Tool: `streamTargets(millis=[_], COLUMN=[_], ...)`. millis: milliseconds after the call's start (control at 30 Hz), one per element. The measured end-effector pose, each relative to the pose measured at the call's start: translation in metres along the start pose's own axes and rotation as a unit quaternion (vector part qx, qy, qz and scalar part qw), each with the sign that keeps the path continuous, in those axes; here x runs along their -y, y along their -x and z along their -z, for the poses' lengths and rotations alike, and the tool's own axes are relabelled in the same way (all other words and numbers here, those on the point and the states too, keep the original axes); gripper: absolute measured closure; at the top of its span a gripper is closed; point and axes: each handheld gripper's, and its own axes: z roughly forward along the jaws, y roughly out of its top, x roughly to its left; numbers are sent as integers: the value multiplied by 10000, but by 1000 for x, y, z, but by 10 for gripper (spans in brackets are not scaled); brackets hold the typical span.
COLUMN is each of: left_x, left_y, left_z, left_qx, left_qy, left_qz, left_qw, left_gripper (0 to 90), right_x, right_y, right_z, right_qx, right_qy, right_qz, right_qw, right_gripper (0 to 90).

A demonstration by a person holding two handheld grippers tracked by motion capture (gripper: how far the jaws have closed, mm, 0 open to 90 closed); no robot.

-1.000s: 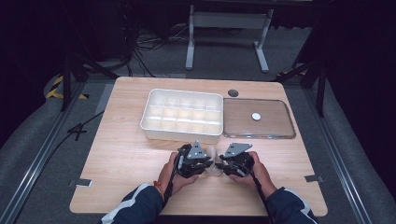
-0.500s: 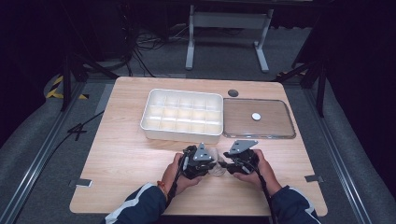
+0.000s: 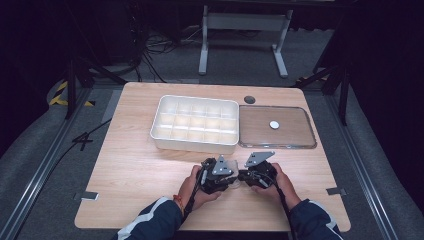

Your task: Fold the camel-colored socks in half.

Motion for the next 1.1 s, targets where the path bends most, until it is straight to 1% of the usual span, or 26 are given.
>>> streamTargets(millis=[33,100,133,167,200,233,300,367,433,467,500,567,600,633,700,800,867,900,967,1033,1067,1100], left_x=[0,2,2,2,3,3,3,3,3,3,3,4,4,4,4,5,5,5,6,6,6,7], left_y=[0,1,1,1,1,1,0,0,0,0,0,0,1,0,0,0,0,1,3,4,5,5], left_z=[-1,-2,-2,-2,-3,-3,-3,-3,-3,-3,-3,-4,-4,-4,-4,-4,-3,-3,-1,1,3,5], left_qx=[15,1,-8,-12,-18,-13,-2,-7,-9,-6,-6,4,3,9,4,20,15,7,22,41,68,93], left_qy=[-11,2,-4,-8,6,10,15,7,-16,-15,-15,2,39,30,17,62,16,21,-12,-18,-74,-70], left_qz=[-7,15,-12,-2,-2,3,10,0,-8,-27,-27,6,66,55,36,35,24,3,-124,-144,-223,-209], left_qw=[10000,10000,10000,10000,10000,10000,10000,10000,10000,10000,10000,10000,10000,10000,10000,10000,10000,10000,9999,9999,9997,9997], left_gripper=[748,748,749,749,749,749,749,749,749,748,748,749,749,749,748,740,728,718,702,696,696,692], right_x=[0,0,0,-1,-1,-2,-3,-6,-8,-9,-9,-11,-12,-12,-13,-13,-9,-7,-7,-6,-5,-4], right_y=[0,0,1,2,3,5,7,6,4,4,4,3,2,2,1,3,6,7,8,8,8,8], right_z=[0,0,1,3,6,9,17,22,25,26,26,25,22,19,13,4,-2,-4,-3,-4,-4,-5], right_qx=[-11,63,77,90,134,200,196,211,224,238,238,139,127,91,183,303,291,262,254,258,253,253], right_qy=[4,7,0,14,89,213,544,851,1140,1218,1218,1347,1338,1278,1187,976,864,836,805,792,783,770], right_qz=[23,48,57,33,10,-35,-137,-180,-223,-219,-219,-236,-234,-233,-123,-167,-209,-228,-216,-222,-235,-228], right_qw=[10000,10000,10000,10000,9999,9996,9982,9960,9930,9920,9920,9905,9906,9915,9927,9946,9956,9959,9962,9963,9963,9965], right_gripper=[795,748,726,727,729,729,722,715,700,698,698,689,682,677,696,721,735,745,760,765,774,788])
